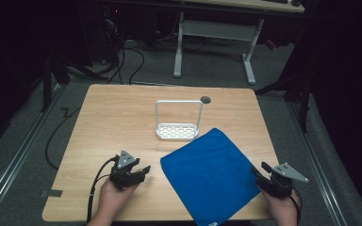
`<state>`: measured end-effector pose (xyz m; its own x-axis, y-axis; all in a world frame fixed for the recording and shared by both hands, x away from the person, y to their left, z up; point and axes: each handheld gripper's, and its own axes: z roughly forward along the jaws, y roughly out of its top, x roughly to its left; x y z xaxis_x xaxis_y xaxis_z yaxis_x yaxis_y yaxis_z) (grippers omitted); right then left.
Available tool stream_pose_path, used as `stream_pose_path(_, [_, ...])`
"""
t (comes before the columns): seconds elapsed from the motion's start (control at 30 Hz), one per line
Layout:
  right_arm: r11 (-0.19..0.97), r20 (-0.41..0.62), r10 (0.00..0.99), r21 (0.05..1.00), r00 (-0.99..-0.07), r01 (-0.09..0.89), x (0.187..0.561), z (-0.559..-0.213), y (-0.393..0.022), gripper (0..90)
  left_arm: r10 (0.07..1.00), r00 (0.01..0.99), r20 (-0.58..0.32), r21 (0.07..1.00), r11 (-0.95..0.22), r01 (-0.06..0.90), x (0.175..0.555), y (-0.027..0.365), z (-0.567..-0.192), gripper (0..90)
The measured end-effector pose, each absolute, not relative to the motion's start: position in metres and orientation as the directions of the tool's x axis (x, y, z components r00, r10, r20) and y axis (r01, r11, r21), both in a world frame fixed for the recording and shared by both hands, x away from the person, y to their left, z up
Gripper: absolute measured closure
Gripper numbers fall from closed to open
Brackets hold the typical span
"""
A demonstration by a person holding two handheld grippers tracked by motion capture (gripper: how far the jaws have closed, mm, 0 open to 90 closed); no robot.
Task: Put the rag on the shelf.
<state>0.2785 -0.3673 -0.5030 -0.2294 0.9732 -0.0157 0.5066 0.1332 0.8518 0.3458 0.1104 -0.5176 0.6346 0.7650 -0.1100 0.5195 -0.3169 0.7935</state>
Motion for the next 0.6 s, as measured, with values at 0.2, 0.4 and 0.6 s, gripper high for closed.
stream_pose_path(0.2, [0.152,-0.044,0.977,0.833,-0.210,0.532,0.273,-0.505,-0.374,61.4,0.737,0.667,-0.108,0.757,-0.374,0.536,0.359,0.073,-0.524,48.3])
stream_pose_path(0.4, [0.168,-0.049,0.978,0.771,-0.205,0.615,0.272,-0.514,-0.380,76.7,0.734,0.673,-0.089,0.733,-0.409,0.544,0.366,0.055,-0.529,62.8])
stream_pose_path(0.6, [0.169,-0.058,0.981,0.726,-0.185,0.667,0.276,-0.525,-0.384,82.3,0.743,0.668,-0.046,0.737,-0.426,0.525,0.372,0.050,-0.529,85.1])
